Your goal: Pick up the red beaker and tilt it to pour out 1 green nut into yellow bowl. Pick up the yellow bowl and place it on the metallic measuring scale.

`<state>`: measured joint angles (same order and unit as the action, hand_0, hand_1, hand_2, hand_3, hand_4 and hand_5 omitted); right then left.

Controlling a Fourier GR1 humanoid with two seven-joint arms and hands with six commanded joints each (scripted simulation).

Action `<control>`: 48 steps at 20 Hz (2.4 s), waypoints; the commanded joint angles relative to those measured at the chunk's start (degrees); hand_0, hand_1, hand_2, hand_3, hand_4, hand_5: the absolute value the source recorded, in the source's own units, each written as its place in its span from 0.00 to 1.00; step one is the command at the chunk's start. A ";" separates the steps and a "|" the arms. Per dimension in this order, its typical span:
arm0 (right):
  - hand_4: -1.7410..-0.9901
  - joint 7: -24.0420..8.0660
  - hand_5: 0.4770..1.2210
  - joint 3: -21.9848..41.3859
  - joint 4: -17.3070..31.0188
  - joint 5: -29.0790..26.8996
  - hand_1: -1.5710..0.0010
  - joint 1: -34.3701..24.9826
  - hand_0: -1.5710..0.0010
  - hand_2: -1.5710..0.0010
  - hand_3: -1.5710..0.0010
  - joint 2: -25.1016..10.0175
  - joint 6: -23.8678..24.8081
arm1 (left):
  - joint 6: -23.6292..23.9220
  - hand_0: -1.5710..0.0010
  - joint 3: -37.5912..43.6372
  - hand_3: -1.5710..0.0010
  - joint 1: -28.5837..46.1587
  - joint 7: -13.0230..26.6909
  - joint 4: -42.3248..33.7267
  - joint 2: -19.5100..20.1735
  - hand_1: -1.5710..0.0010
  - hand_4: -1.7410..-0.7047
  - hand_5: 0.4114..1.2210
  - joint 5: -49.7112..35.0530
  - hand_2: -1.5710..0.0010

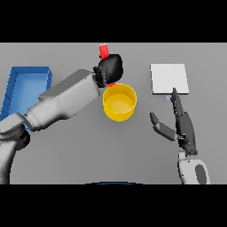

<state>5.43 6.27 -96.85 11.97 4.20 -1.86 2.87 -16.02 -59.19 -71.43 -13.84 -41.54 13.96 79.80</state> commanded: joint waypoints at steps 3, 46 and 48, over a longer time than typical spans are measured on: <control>0.82 0.46 0.13 0.39 -0.51 0.38 1.00 0.40 1.00 1.00 1.00 0.18 0.10 | 1.23 0.00 -1.84 0.00 -2.64 -1.26 0.29 -0.38 0.00 0.01 1.00 2.26 0.00; 0.78 2.11 0.26 1.77 1.71 0.68 1.00 -2.03 1.00 1.00 1.00 -1.65 -2.27 | 21.78 0.00 62.60 0.00 31.87 34.20 -1.99 15.91 0.00 0.08 0.56 -65.84 0.00; 0.78 2.01 0.26 1.38 2.24 0.25 1.00 -2.01 1.00 1.00 1.00 -1.68 -2.35 | 17.78 0.07 61.10 0.16 36.11 36.15 -10.57 16.36 0.14 0.36 0.45 -67.15 0.19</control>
<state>7.41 7.65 -94.61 12.22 2.20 -3.55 0.52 1.79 1.91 -35.27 21.89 -52.11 30.30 12.63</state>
